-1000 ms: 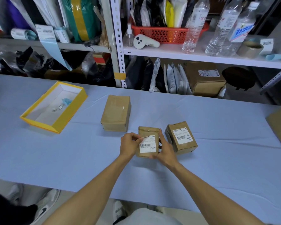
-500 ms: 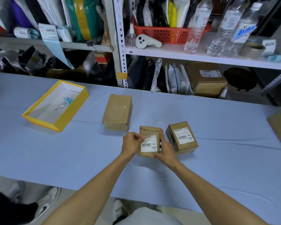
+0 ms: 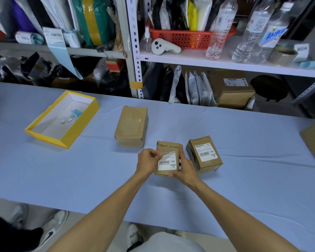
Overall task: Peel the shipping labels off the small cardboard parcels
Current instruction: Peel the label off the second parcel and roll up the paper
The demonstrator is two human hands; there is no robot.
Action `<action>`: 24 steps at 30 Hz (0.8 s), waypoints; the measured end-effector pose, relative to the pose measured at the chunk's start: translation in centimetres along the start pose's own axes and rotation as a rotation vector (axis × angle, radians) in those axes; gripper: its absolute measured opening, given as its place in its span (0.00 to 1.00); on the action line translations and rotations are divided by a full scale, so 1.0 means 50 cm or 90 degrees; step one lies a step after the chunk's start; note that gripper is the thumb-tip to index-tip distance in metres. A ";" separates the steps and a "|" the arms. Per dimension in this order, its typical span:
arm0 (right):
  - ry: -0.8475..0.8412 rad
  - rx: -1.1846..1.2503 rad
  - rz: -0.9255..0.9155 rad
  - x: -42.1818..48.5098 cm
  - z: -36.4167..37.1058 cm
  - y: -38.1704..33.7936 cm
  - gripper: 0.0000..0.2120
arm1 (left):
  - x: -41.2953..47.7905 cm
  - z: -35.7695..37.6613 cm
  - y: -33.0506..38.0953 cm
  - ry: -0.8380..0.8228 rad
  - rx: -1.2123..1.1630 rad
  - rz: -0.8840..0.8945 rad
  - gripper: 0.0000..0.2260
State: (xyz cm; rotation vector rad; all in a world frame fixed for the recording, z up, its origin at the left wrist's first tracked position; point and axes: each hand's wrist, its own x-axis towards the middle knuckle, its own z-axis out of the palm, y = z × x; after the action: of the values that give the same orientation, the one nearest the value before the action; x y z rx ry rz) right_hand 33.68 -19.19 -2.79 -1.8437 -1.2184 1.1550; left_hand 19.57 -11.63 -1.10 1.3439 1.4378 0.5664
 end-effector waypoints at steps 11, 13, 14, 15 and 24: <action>0.006 -0.008 -0.006 0.001 0.002 -0.006 0.57 | -0.005 -0.005 0.004 -0.020 -0.013 -0.011 0.03; 0.005 -0.008 -0.006 0.001 0.002 -0.006 0.57 | -0.004 -0.006 0.004 -0.024 -0.014 -0.010 0.03; 0.006 -0.006 -0.005 0.000 0.002 -0.006 0.56 | -0.004 -0.007 0.005 -0.030 -0.011 -0.010 0.03; 0.007 -0.002 -0.004 0.000 0.002 -0.007 0.56 | -0.004 -0.008 0.006 -0.036 -0.008 -0.010 0.03; 0.022 0.009 -0.004 -0.002 0.003 -0.003 0.55 | -0.013 -0.002 0.015 -0.036 0.007 -0.005 0.04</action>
State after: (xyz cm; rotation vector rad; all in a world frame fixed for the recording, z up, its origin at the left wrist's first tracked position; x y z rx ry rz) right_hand 33.48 -19.21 -2.71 -1.8412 -1.1927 1.1212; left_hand 19.70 -11.99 -0.17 1.3516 1.4016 0.5113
